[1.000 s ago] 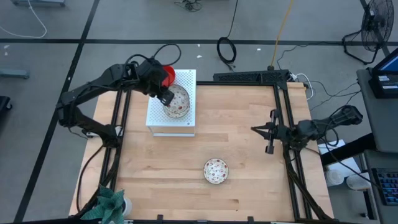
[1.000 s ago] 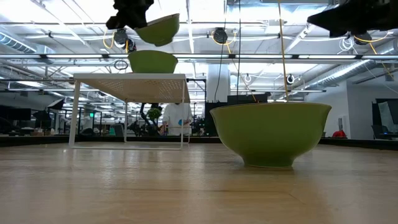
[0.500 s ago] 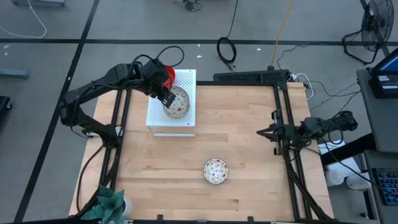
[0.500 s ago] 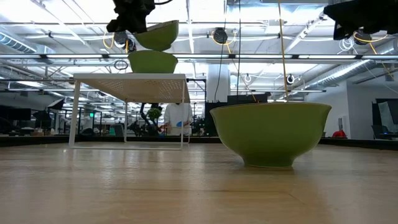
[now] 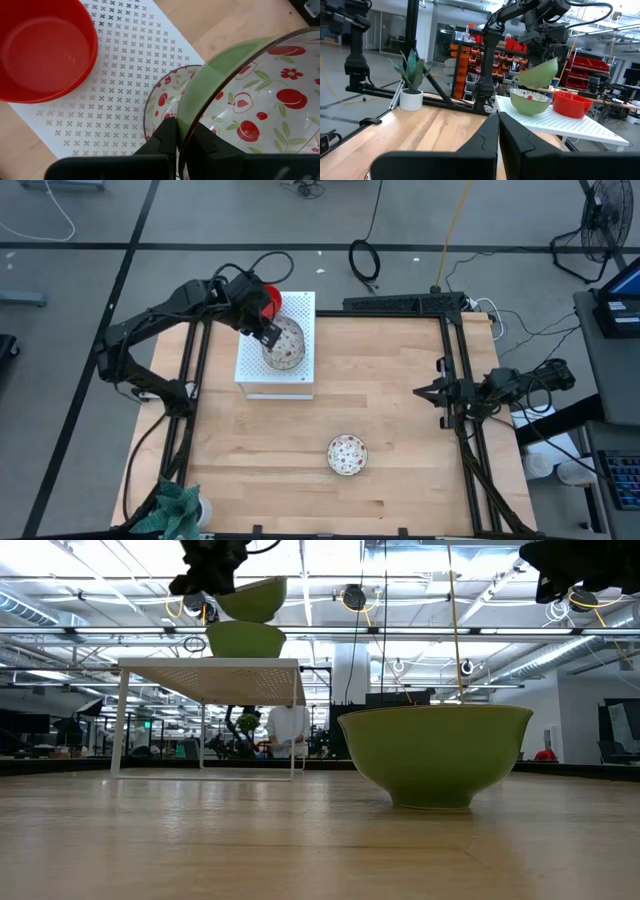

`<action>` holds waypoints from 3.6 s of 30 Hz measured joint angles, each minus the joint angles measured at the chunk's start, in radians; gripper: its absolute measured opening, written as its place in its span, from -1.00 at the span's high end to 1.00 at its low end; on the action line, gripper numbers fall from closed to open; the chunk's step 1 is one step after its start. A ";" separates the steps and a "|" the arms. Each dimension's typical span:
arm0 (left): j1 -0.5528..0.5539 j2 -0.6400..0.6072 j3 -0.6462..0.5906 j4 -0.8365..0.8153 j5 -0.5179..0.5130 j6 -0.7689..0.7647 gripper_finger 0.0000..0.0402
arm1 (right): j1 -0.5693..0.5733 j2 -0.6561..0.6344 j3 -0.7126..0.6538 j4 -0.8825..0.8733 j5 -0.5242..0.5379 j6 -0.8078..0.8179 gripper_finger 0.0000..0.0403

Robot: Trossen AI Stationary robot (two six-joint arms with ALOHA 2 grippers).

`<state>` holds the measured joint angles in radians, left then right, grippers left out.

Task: Pick & Place Mini bowls
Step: Stack the bottom white patterned bowl on top of the white patterned bowl on the shelf

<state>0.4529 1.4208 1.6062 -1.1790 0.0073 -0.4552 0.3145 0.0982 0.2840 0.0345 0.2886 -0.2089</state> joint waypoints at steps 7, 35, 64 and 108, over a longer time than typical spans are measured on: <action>0.051 0.034 -0.001 -0.012 0.118 -0.145 0.94 | 0.000 0.001 0.000 0.000 0.001 0.006 1.00; 0.147 0.085 -0.001 -0.197 0.289 -0.285 0.94 | 0.000 0.001 0.000 0.000 0.002 0.006 1.00; 0.140 0.195 0.001 -0.229 0.349 -0.246 0.85 | 0.000 0.001 0.000 -0.001 0.076 0.013 1.00; 0.193 0.140 -0.001 -0.205 0.421 -0.245 0.22 | 0.000 0.001 0.000 -0.001 0.076 0.013 1.00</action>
<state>0.6455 1.5608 1.6054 -1.3841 0.4286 -0.7001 0.3149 0.0994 0.2836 0.0334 0.3646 -0.1955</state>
